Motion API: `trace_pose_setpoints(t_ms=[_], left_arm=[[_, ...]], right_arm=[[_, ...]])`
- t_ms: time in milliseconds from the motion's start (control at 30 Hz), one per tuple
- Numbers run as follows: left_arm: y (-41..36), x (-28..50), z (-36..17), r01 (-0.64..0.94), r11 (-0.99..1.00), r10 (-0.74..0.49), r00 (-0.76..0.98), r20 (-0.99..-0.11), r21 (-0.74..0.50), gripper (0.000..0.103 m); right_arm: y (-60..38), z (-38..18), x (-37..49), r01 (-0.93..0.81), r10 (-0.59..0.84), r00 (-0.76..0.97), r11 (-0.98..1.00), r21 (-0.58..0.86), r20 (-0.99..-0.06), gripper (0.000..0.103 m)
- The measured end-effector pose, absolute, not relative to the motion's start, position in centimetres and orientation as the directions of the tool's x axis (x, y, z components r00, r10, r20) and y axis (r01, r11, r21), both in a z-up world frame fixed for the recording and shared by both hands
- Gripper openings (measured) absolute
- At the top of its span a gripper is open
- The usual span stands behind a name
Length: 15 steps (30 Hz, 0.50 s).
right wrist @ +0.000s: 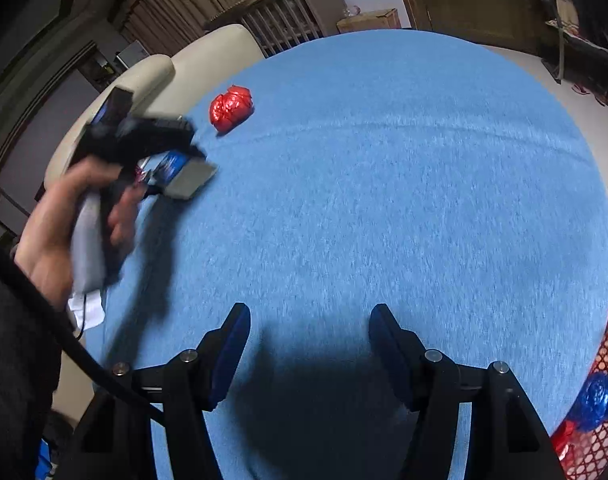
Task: Collect trash
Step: 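Lift the toothpaste box with the left tool while the right tool grasps the red bag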
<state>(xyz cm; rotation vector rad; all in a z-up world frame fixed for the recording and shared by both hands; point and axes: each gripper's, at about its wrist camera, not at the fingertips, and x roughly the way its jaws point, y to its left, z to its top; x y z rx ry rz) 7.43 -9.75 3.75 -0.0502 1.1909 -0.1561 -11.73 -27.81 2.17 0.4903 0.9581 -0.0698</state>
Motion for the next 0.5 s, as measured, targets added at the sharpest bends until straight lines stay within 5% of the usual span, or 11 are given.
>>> trace_pose_setpoints(t_ms=[500], left_arm=[[-1.7,-1.6,3.8,0.232,0.972,-0.142,0.402,-0.905,-0.050,0.071]], right_arm=[[-25.8,5.2,9.2,0.195,0.144,0.657,0.916,0.351,-0.740,0.067]])
